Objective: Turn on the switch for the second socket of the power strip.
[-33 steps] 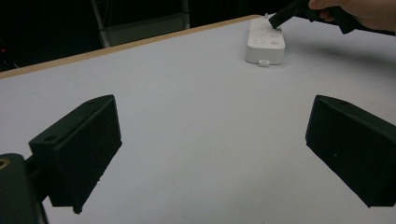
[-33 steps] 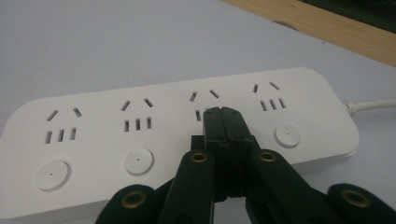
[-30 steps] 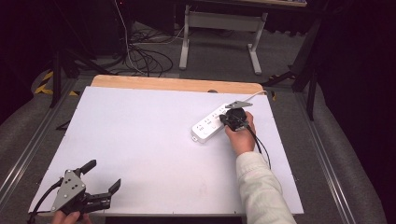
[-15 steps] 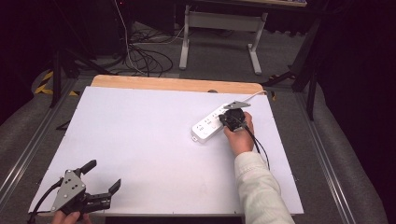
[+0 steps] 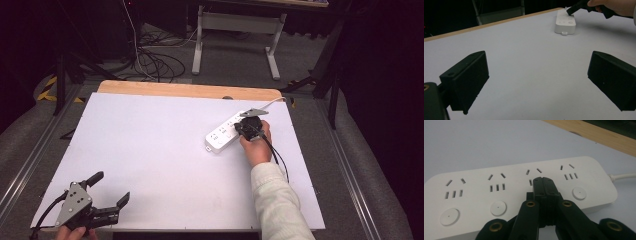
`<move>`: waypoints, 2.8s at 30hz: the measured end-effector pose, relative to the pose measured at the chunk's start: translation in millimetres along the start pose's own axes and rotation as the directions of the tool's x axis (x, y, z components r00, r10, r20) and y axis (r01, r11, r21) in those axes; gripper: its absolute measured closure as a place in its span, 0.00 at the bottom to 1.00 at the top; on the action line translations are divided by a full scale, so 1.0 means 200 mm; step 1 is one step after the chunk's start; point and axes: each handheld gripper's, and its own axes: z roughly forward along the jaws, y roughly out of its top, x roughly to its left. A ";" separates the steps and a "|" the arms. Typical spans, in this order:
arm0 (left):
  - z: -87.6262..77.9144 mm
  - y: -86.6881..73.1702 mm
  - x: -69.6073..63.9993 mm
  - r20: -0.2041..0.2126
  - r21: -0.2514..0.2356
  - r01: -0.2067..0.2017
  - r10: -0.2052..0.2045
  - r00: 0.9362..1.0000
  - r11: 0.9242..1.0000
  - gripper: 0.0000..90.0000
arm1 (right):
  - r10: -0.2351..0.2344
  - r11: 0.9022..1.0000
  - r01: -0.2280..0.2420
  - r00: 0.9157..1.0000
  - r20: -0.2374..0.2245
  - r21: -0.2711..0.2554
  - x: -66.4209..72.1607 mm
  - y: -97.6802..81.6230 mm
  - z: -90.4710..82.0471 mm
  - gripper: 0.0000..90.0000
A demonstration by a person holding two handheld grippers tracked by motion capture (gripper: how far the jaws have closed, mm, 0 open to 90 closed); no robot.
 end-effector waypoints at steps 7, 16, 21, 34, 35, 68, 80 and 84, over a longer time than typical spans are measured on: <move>0.00 0.00 0.00 -0.001 -0.001 -0.004 0.004 1.000 1.000 0.04 | 0.020 1.000 -0.020 1.000 -0.016 -0.006 -0.01 -0.01 0.00 1.00; 0.00 0.00 0.00 0.003 0.003 -0.008 0.008 1.000 1.000 0.04 | 0.045 0.999 -0.045 0.999 0.004 -0.014 -0.04 -0.03 -0.01 1.00; 0.01 0.00 -0.01 0.004 0.005 -0.005 0.005 1.000 1.000 0.04 | -0.001 1.000 0.001 1.000 0.029 -0.002 -0.02 -0.02 -0.01 1.00; 0.01 0.00 -0.01 0.011 0.004 -0.001 0.001 1.000 1.000 0.04 | -0.037 0.999 0.037 0.998 0.044 0.007 0.00 -0.02 -0.01 1.00; 0.01 0.00 -0.01 0.011 0.003 -0.003 0.002 1.000 1.000 0.04 | -0.048 0.999 0.047 0.998 0.048 0.009 0.01 -0.02 -0.01 1.00; 0.02 0.01 -0.01 0.012 0.008 0.001 -0.001 1.000 1.000 0.04 | -0.082 0.991 0.080 0.997 -0.013 -0.111 0.06 0.06 -0.27 0.95; 0.02 0.01 0.00 0.013 0.004 0.004 -0.004 1.000 1.000 0.04 | -0.075 0.987 0.068 0.996 -0.048 -0.142 0.09 0.06 -0.37 0.91; 0.03 0.01 0.00 0.014 0.007 -0.004 0.003 1.000 1.000 0.04 | -0.084 0.985 0.073 0.995 -0.061 -0.154 0.10 0.06 -0.41 0.81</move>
